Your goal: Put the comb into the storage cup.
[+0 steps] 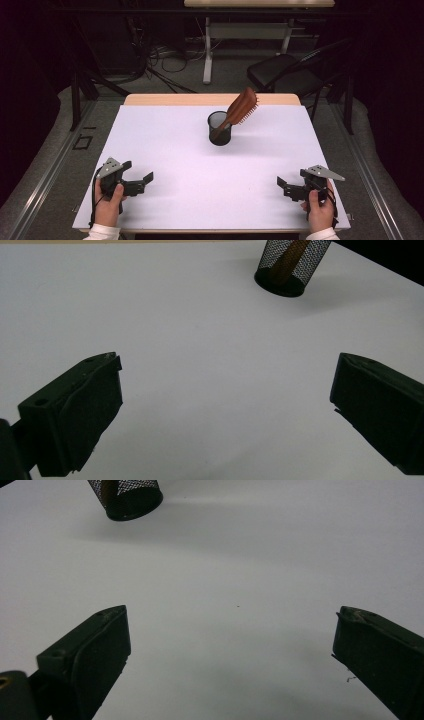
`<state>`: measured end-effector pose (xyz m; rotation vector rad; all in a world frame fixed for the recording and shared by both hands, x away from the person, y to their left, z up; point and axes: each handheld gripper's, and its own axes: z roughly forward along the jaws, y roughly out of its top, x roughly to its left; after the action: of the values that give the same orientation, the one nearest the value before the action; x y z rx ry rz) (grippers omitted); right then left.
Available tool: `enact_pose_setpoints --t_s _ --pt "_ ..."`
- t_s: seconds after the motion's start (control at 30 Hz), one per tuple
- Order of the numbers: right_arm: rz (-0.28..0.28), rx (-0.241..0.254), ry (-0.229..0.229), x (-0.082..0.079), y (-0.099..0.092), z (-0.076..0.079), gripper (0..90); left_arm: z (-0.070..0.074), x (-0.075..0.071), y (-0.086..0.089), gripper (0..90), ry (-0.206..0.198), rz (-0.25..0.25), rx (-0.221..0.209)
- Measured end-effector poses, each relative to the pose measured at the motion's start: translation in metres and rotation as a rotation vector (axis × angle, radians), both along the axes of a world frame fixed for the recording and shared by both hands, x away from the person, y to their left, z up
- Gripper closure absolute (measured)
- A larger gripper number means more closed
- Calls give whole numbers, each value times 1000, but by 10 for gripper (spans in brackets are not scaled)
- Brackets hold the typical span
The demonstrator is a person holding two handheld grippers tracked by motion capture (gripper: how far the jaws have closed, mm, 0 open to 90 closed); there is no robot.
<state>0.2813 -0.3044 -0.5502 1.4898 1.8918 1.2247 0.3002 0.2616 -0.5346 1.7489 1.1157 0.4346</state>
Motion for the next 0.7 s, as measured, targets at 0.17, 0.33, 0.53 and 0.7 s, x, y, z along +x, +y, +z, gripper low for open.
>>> enact_pose_setpoints --t_s 0.17,0.33,0.53,0.7 --pt "-3 -3 7 1 -3 -1 17 -3 1 0 3 7 3 -1" --pt "0 -5 7 1 -2 -2 17 -4 2 0 3 10 2 3" --pt "-3 -7 4 2 -3 -4 17 -6 2 0 3 14 1 1" --pt "-5 -3 21 2 -5 -5 17 -7 2 0 3 15 2 2"
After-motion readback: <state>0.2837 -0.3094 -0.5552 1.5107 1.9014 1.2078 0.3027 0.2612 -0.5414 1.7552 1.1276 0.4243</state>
